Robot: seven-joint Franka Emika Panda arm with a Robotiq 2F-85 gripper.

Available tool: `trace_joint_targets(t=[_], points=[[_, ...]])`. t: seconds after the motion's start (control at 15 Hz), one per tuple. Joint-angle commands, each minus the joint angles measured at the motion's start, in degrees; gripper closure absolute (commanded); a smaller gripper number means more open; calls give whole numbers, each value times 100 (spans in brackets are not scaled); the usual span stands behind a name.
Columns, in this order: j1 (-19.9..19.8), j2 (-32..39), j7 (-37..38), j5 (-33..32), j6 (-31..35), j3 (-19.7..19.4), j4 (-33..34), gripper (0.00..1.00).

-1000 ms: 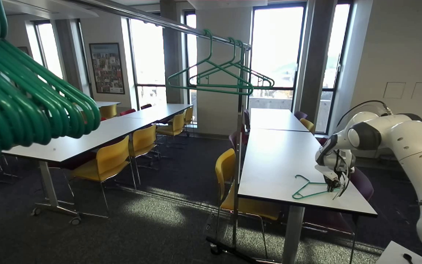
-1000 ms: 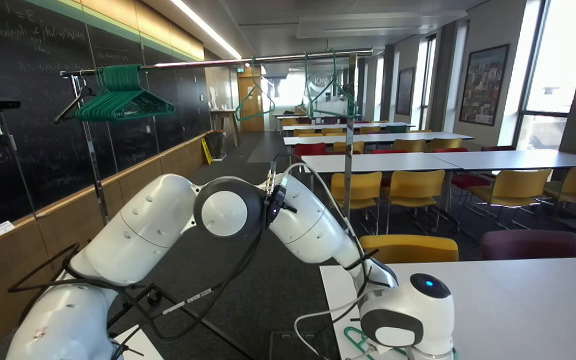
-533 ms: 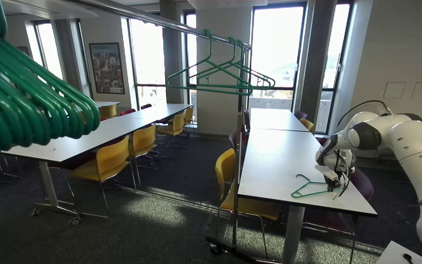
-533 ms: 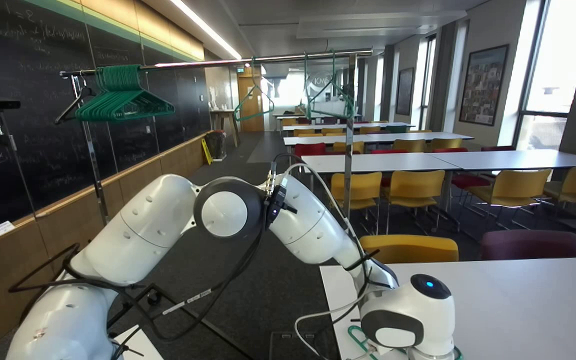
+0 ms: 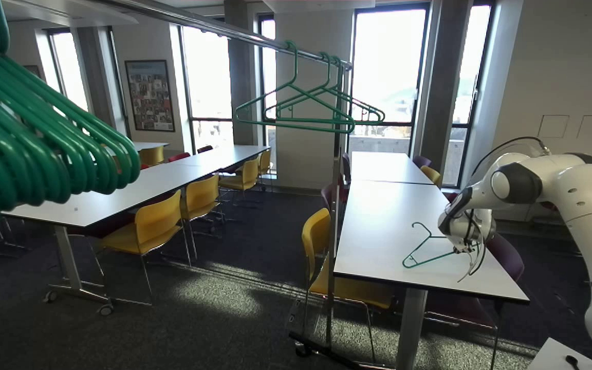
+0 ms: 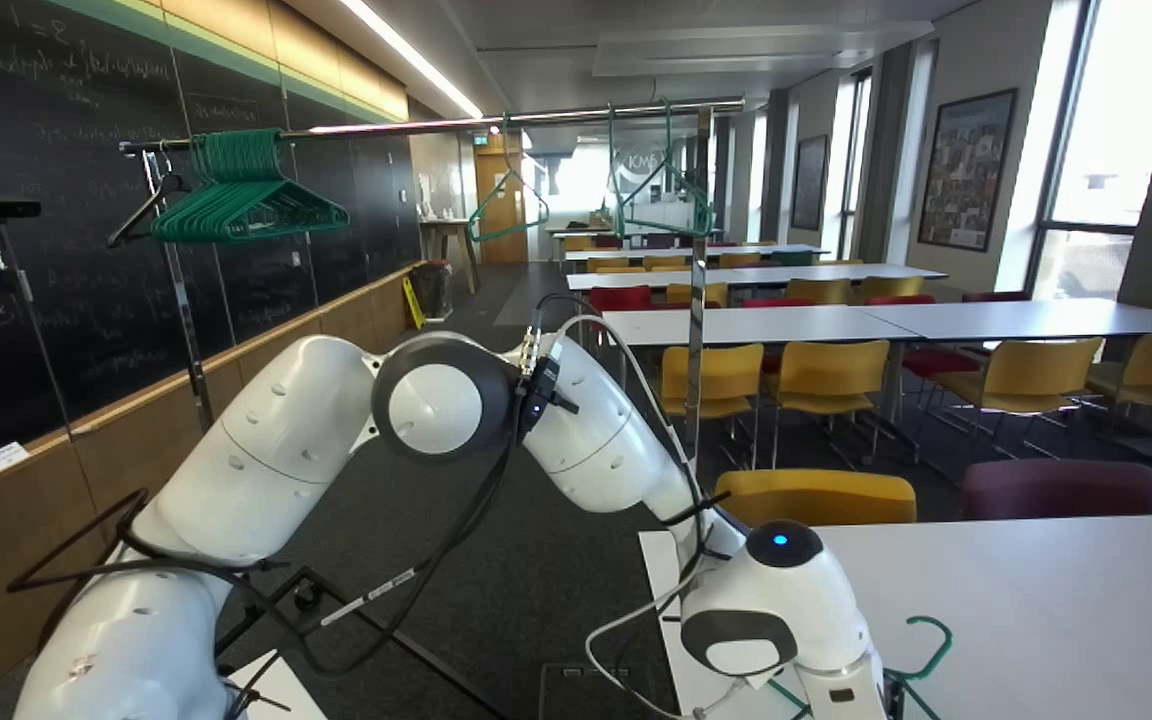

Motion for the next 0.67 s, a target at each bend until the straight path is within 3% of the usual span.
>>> trace_joint_targets(t=[0.0,0.27,0.6], points=[[-177,-974,-583,354,891,668,-1112,97],[-868,-1665,-783,288,1861,1993,-1910,97],[-2343,-2177,-263,-506,3058,4094,-2721,97]])
